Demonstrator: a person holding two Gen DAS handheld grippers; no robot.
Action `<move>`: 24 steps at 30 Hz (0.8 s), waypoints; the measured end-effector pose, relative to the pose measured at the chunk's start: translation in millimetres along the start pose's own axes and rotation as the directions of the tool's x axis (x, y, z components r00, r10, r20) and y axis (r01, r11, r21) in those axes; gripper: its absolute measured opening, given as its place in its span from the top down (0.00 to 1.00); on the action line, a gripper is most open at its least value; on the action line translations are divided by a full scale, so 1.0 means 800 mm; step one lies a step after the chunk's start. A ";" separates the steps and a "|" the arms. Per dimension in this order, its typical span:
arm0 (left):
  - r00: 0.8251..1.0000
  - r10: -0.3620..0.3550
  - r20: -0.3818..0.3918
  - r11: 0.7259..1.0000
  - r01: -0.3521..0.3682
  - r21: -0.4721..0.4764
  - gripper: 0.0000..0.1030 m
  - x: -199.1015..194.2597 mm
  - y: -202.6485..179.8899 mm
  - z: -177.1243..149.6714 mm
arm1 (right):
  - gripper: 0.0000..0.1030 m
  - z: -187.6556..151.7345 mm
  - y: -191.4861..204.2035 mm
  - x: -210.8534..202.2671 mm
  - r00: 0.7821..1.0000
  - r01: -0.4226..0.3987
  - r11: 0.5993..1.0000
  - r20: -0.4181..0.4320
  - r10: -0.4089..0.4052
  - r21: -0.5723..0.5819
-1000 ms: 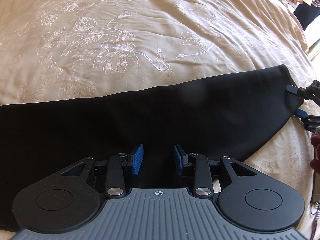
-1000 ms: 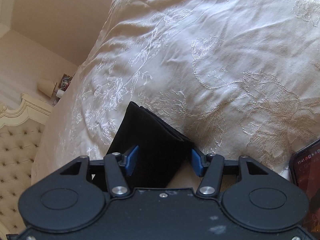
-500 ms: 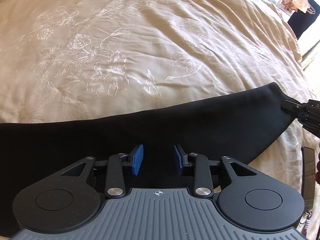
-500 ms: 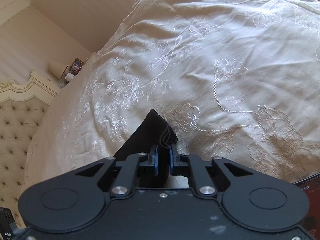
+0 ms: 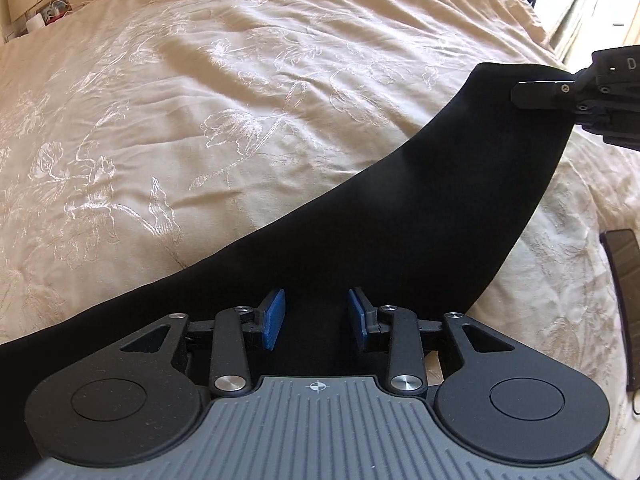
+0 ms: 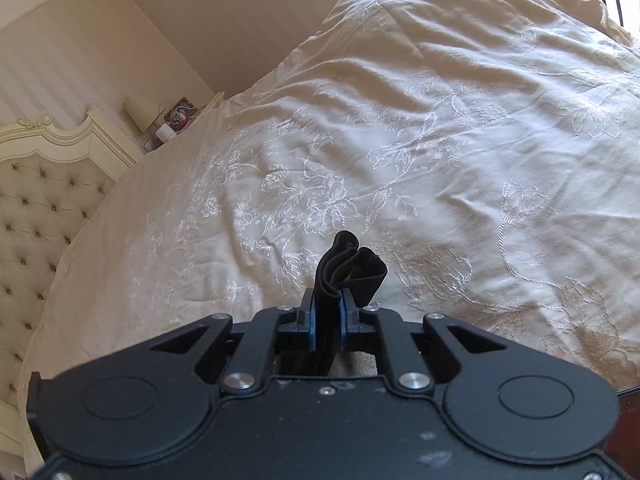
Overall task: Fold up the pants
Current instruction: 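Lift the held leg ends with the right gripper and carry them over the trousers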
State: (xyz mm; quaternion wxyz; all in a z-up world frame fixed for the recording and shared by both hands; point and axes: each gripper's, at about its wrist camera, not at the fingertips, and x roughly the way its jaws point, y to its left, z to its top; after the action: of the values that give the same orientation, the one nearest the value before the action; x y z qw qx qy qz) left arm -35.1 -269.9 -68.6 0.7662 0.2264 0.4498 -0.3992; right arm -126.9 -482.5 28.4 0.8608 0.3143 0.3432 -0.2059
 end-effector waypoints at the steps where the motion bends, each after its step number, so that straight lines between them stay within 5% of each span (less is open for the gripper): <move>1: 1.000 -0.002 0.016 0.999 0.002 -0.032 0.67 -0.010 0.009 0.001 | 0.89 -0.001 0.006 -0.001 1.000 0.010 1.000 0.007 -0.010 -0.019; 6: 0.991 0.082 0.103 0.968 -0.055 -0.245 0.67 -0.069 0.082 -0.013 | 0.89 0.000 0.046 -0.024 0.998 0.008 0.994 0.057 -0.002 -0.112; 13: 0.967 0.235 0.094 0.885 -0.173 -0.432 0.67 -0.134 0.179 -0.086 | 0.89 -0.030 0.157 -0.061 0.990 -0.049 0.935 0.108 0.093 -0.351; 19: 0.947 0.311 0.078 0.818 -0.225 -0.530 0.67 -0.174 0.229 -0.157 | 0.89 -0.095 0.261 -0.052 0.975 -0.175 0.854 0.037 0.221 -0.490; 24: 0.942 0.329 0.070 0.775 -0.227 -0.590 0.67 -0.191 0.261 -0.208 | 0.89 -0.181 0.321 -0.007 0.973 -0.224 0.810 -0.079 0.216 -0.542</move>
State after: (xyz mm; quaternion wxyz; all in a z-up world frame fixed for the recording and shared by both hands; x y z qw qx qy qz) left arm 8.7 30.8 -19.9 0.8844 0.0145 0.4436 -0.1446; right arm -50.7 -198.6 53.1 0.9302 0.0941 0.3548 0.0038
